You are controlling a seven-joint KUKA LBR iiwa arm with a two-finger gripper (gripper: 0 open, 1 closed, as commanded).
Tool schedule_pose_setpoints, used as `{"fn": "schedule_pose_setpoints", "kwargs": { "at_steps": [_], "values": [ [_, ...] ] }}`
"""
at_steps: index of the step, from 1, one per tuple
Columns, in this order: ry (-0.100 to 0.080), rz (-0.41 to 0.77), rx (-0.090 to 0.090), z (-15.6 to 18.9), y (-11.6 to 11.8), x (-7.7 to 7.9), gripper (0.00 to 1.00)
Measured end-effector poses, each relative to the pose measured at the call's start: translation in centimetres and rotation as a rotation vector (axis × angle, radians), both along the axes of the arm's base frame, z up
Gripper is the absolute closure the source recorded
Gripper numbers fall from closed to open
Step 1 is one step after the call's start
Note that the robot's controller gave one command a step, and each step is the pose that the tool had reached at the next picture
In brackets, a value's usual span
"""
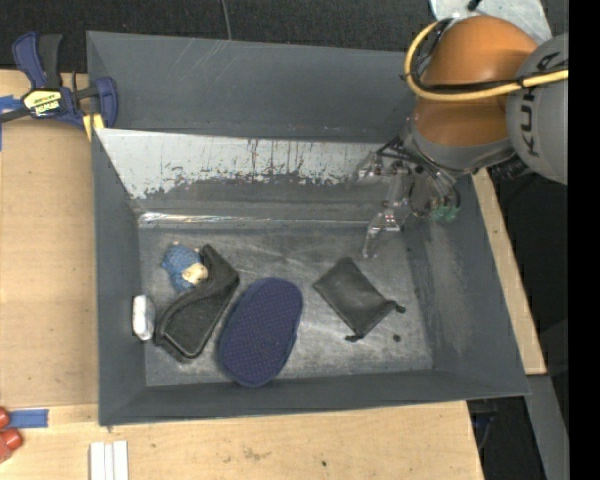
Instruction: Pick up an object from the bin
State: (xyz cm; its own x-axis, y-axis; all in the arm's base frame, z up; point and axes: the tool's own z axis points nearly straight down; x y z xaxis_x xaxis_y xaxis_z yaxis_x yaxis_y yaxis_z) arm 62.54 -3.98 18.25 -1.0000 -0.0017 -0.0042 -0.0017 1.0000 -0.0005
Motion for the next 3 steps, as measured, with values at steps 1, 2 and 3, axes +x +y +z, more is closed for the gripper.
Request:
{"fn": "schedule_pose_setpoints", "kwargs": {
  "at_steps": [1,2,3],
  "values": [
    [-0.010,0.131,0.000,-11.1,-2.6,-7.2,0.00],
    [-0.022,0.133,-0.003,-10.5,-2.6,-6.7,1.00],
    [-0.009,0.123,-0.003,2.3,-3.3,-5.8,1.00]
  ]
}}
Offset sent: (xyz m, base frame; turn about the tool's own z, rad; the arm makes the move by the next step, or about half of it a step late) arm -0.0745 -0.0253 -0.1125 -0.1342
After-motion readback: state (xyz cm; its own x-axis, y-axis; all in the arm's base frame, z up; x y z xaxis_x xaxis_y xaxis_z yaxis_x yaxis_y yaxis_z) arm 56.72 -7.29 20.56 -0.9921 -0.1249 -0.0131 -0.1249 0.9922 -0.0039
